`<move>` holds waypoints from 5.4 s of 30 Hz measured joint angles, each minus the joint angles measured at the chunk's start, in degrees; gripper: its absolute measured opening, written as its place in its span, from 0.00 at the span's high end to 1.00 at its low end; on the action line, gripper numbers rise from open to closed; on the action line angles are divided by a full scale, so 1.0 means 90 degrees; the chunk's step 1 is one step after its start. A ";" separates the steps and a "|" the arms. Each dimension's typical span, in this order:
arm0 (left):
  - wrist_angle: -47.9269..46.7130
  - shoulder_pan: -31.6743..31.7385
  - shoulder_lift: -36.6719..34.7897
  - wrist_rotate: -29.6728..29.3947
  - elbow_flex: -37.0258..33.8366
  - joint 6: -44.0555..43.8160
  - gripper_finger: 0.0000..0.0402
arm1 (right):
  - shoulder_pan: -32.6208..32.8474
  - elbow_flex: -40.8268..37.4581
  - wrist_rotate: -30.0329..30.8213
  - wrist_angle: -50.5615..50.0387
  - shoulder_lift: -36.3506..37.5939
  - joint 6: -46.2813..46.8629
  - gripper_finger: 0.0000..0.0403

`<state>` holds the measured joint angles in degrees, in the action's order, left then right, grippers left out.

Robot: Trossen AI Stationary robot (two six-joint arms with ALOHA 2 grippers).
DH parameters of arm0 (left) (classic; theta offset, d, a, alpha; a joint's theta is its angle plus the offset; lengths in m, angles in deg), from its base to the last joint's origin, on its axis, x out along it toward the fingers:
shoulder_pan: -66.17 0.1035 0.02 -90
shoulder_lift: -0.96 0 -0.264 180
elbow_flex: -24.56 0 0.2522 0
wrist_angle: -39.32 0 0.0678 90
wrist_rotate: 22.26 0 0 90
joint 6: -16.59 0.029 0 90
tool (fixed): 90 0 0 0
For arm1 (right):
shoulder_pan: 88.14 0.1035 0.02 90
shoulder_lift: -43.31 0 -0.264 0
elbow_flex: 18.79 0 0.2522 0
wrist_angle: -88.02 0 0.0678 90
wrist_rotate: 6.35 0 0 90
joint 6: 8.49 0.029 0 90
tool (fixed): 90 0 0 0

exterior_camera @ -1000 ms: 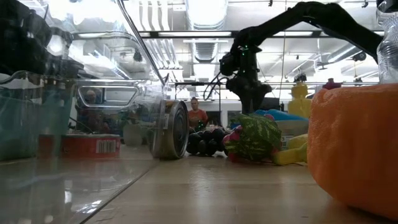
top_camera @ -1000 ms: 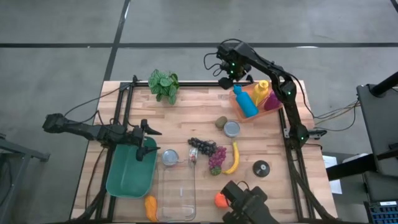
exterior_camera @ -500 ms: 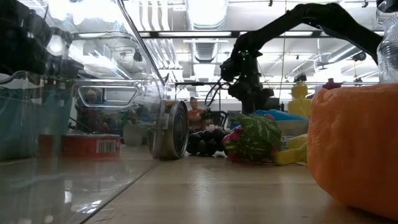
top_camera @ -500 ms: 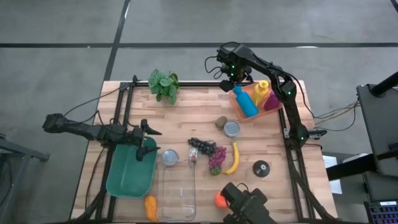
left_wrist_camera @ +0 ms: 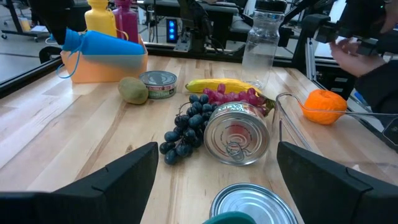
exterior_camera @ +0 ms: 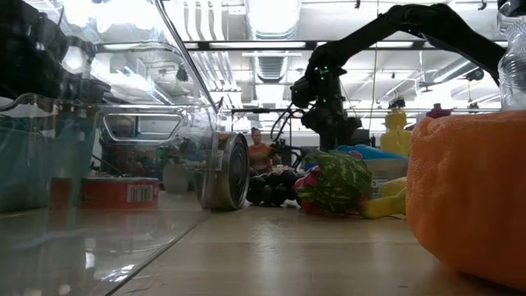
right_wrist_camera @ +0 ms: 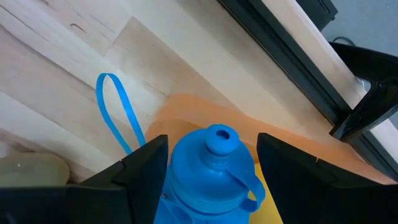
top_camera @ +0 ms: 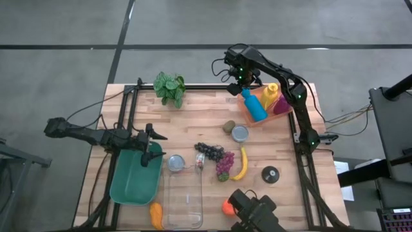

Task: Pick & Place Food Item
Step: Put the blue tumbler into the orange bin, then put the transparent tumbler into the orange bin

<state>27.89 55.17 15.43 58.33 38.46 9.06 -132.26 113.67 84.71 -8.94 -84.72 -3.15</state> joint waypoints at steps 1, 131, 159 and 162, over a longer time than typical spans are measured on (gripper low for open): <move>0.0000 0.0000 0.0000 -0.0001 0.0000 0.0000 0.16 | 0.0000 0.0000 0.0000 0.0000 0.0000 -0.0007 0.39; 0.0002 -0.0002 -0.0001 0.0000 -0.0002 0.0000 0.16 | 0.3240 -0.6919 0.7521 0.8527 0.4551 0.2879 0.89; 0.0001 -0.0001 0.0000 -0.0001 -0.0002 0.0000 0.16 | 0.3089 -0.7432 0.7320 0.8538 0.4561 0.3385 0.94; 0.0000 -0.0002 0.0001 -0.0002 0.0000 0.0000 0.16 | 0.3082 -0.7532 0.7325 0.8695 0.4561 0.3385 0.98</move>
<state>27.89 55.14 15.44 58.31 38.46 9.06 -104.53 45.88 150.63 69.31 -43.67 27.32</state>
